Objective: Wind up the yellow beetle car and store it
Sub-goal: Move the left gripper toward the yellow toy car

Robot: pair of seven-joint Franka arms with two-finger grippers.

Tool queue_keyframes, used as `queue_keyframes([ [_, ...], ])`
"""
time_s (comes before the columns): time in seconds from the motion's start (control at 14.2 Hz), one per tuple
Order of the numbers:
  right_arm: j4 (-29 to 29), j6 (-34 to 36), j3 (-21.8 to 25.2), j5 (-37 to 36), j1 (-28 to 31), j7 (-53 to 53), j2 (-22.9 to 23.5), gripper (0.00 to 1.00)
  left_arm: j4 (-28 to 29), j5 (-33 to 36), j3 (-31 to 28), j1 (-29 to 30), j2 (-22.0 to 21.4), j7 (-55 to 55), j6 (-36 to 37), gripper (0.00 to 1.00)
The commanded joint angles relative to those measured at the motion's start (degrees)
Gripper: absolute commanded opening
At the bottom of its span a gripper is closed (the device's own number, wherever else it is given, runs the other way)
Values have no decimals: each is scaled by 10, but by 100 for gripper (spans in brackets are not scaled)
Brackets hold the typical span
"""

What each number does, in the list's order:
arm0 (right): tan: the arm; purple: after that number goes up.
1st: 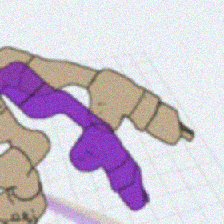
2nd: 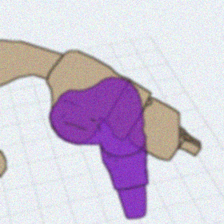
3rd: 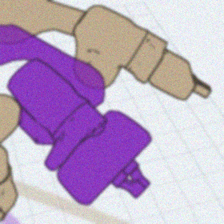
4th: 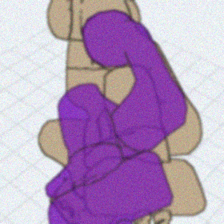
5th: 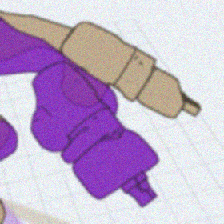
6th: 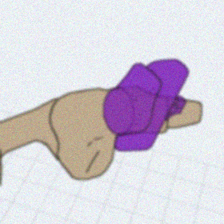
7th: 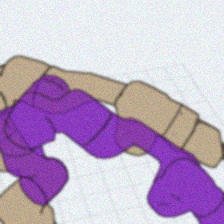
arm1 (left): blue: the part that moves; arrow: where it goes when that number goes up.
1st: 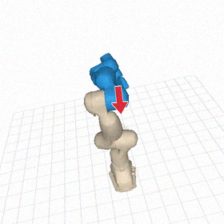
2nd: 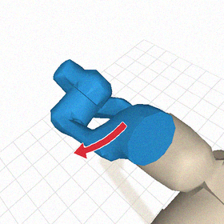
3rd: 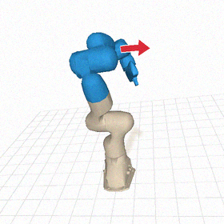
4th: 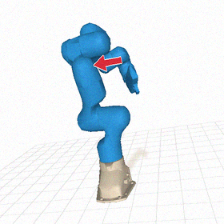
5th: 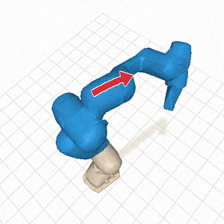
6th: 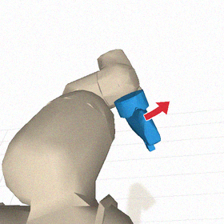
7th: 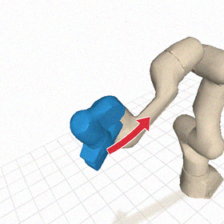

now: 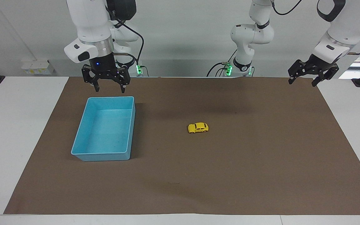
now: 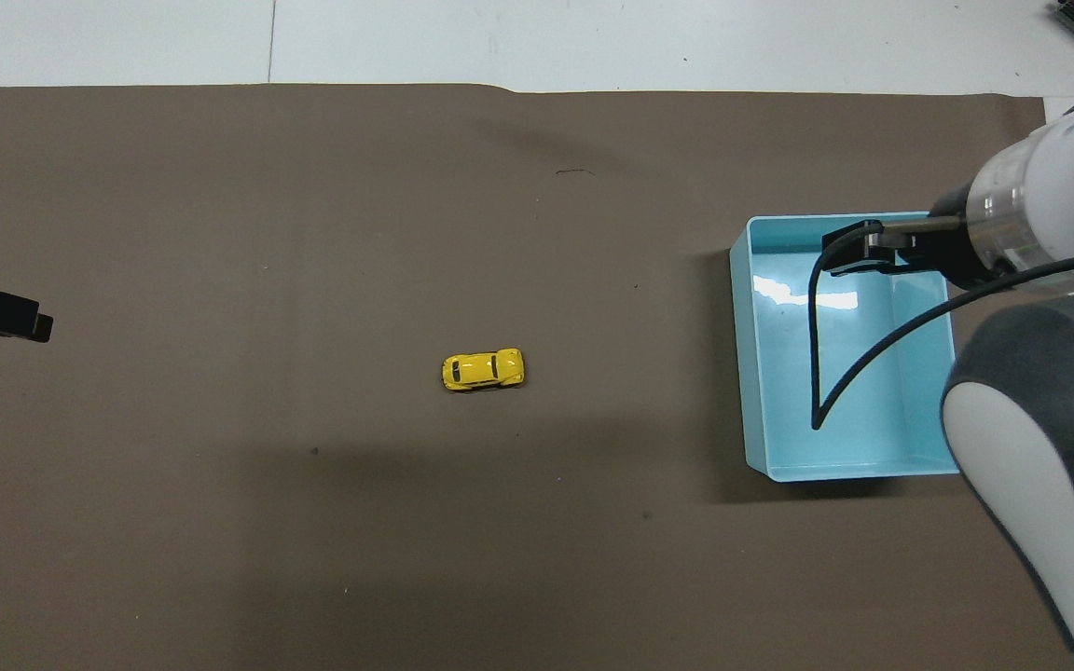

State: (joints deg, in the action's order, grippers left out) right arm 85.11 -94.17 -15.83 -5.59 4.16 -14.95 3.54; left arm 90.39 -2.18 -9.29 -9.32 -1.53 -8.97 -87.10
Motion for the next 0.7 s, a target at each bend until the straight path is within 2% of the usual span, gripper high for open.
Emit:
queue_keyframes([
  [0.0, -2, 12, 15, 22, 16, -4, -7, 100, 10, -3, 1, -1, -11, -1, 10, 100],
  [0.63, 0, 37, 15, 23, 13, -5, -20, 100, 9, 2, 7, -13, -1, -2, 8, 100],
])
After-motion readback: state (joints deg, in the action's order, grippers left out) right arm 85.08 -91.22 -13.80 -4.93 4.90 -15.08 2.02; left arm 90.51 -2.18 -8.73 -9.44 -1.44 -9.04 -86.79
